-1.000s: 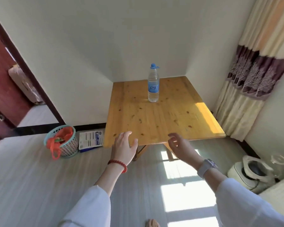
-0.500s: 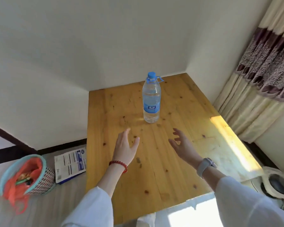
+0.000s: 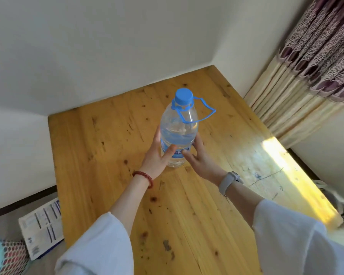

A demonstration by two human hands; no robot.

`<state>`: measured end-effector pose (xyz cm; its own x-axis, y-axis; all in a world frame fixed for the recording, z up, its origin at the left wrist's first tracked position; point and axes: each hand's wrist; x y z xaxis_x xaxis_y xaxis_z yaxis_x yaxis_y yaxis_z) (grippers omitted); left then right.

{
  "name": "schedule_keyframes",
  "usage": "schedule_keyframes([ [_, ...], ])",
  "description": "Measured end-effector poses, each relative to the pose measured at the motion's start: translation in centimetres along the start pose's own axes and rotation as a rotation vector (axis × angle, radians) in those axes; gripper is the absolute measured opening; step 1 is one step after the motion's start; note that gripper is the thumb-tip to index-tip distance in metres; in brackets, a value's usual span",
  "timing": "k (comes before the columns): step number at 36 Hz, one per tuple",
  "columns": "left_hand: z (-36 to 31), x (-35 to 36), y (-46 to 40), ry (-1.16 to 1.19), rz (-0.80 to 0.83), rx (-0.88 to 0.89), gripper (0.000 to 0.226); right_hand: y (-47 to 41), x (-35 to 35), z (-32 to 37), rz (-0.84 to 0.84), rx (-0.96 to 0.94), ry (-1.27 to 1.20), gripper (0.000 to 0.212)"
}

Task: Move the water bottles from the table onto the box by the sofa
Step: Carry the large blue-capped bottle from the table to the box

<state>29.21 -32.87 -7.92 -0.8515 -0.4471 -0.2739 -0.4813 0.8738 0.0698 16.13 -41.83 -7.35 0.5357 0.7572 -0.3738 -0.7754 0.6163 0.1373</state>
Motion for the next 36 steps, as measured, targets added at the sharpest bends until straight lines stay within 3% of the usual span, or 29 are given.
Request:
schedule_keyframes([
  [3,0.0,0.5,-0.9,0.068,-0.050,0.049,0.080,-0.5,-0.1,0.3,-0.006,-0.010,-0.061,0.058],
  [5,-0.1,0.7,-1.4,0.030,-0.092,0.042,0.073,-0.7,-0.1,0.4,-0.048,-0.021,-0.057,0.066],
  [11,-1.0,1.1,0.5,0.031,-0.094,-0.127,0.047,1.0,0.1,0.6,-0.066,0.106,-0.059,0.049],
  [16,0.2,2.9,4.4,0.065,-0.028,-0.316,0.078,5.1,0.2,-1.3,0.004,0.218,-0.067,0.092],
  [18,0.1,3.3,5.2,0.059,-0.005,-0.356,0.082,6.4,0.0,-1.9,0.084,0.224,-0.132,0.097],
  [23,-1.2,5.5,8.9,-0.025,0.126,-0.329,0.067,12.0,-1.4,-1.8,-0.008,0.305,-0.266,0.081],
  [28,-3.1,9.8,12.9,0.044,0.307,-0.216,0.029,18.7,-3.0,-1.7,-0.179,0.364,-0.334,0.066],
  [32,-4.9,14.2,15.4,0.087,0.435,-0.177,0.080,24.9,-4.6,-2.0,-0.346,0.397,-0.406,0.058],
  [36,-8.1,19.4,19.0,0.116,0.572,-0.137,0.078,32.5,-6.3,-1.6,-0.486,0.400,-0.447,0.040],
])
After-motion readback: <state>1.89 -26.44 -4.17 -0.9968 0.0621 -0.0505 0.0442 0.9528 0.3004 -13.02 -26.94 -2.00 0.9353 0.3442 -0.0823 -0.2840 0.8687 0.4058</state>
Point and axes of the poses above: each hand's wrist, its own y-axis away from the middle knuckle, its own x-axis out of the palm, z = x × y, and after that the axes turned 1 degree about x, right-handed
